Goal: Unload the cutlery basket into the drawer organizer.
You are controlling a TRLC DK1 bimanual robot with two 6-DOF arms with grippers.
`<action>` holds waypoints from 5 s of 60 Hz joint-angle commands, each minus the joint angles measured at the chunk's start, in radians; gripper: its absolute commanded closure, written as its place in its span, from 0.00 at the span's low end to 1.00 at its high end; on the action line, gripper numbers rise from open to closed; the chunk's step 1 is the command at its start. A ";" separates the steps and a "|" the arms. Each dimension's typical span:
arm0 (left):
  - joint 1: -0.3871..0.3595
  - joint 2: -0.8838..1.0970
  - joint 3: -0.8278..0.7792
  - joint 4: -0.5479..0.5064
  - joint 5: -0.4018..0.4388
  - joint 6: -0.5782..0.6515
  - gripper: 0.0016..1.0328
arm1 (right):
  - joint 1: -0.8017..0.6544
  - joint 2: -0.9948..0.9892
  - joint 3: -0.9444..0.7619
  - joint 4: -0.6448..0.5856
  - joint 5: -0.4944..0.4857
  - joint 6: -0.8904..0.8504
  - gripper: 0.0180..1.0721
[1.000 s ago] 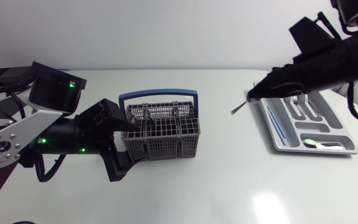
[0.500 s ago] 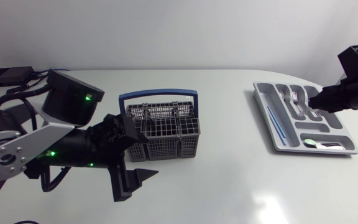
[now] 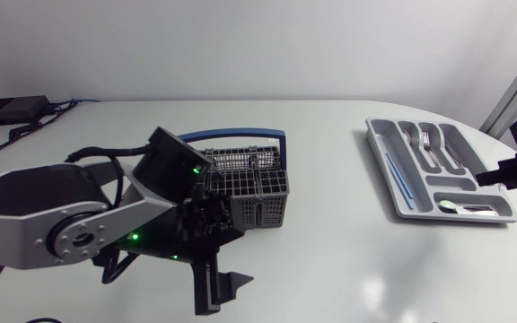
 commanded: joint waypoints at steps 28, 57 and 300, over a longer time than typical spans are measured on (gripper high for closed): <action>-0.109 0.153 0.077 0.005 -0.013 -0.022 0.05 | -0.095 0.231 -0.055 0.183 0.032 -0.109 0.91; -0.168 0.255 0.114 0.009 -0.010 -0.052 0.07 | -0.038 0.326 -0.034 0.244 0.066 -0.061 0.25; -0.119 0.415 0.402 0.054 0.094 -0.346 0.97 | 0.227 -0.204 -0.316 -0.021 -0.468 0.149 0.05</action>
